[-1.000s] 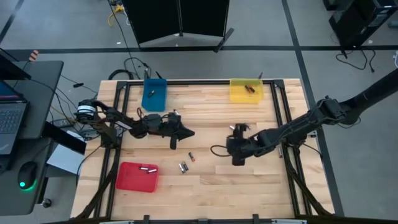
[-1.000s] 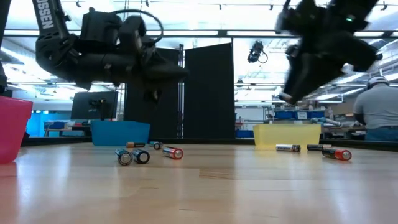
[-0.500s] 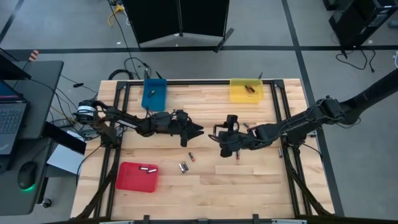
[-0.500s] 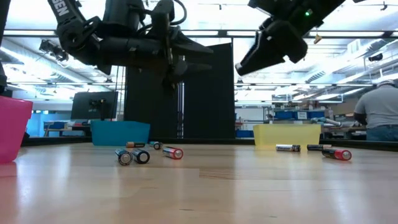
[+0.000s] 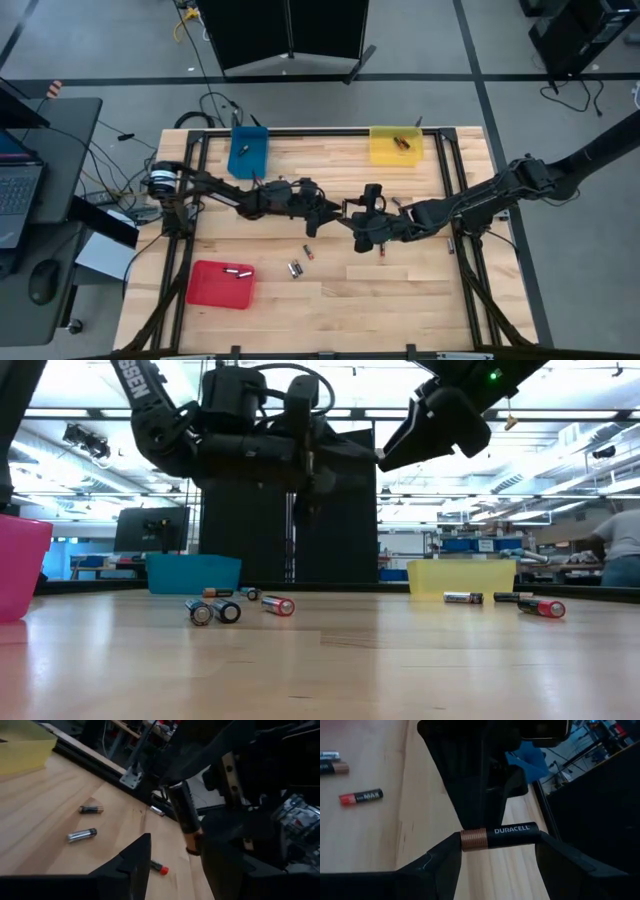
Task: Sort batteries
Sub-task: Put the black battery into the blue bin
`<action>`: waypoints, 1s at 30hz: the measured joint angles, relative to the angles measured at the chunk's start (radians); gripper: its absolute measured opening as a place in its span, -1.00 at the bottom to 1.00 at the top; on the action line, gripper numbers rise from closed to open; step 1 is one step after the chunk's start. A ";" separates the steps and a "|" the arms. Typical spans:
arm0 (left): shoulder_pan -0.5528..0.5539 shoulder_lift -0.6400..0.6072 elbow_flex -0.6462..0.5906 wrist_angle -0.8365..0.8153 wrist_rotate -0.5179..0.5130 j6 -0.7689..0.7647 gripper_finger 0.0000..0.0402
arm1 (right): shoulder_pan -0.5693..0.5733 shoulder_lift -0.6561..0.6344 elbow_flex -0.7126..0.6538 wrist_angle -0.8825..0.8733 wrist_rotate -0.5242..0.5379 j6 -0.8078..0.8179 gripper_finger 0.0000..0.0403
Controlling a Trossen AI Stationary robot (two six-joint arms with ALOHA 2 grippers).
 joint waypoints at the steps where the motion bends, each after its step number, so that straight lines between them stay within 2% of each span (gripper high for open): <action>1: 0.002 0.005 0.003 0.005 0.004 -0.001 -0.12 | 0.000 0.000 0.000 0.000 0.000 0.000 0.16; 9: 0.010 0.006 0.011 0.081 0.044 -0.017 -0.12 | 0.000 0.002 0.003 0.023 -0.010 0.004 0.16; 16: 0.010 0.006 0.011 0.066 0.046 -0.017 -0.15 | 0.000 0.002 0.002 0.026 -0.011 0.003 0.16; 20: 0.011 0.006 0.011 0.065 0.040 -0.017 -0.27 | 0.000 0.002 0.002 0.028 -0.011 0.003 0.16; 26: 0.012 0.006 0.011 0.060 0.038 -0.006 -0.55 | 0.000 0.002 0.002 0.039 -0.010 -0.014 0.16; 30: 0.013 0.006 0.018 0.054 0.044 0.007 -0.65 | 0.000 0.002 0.001 0.039 -0.002 -0.027 0.16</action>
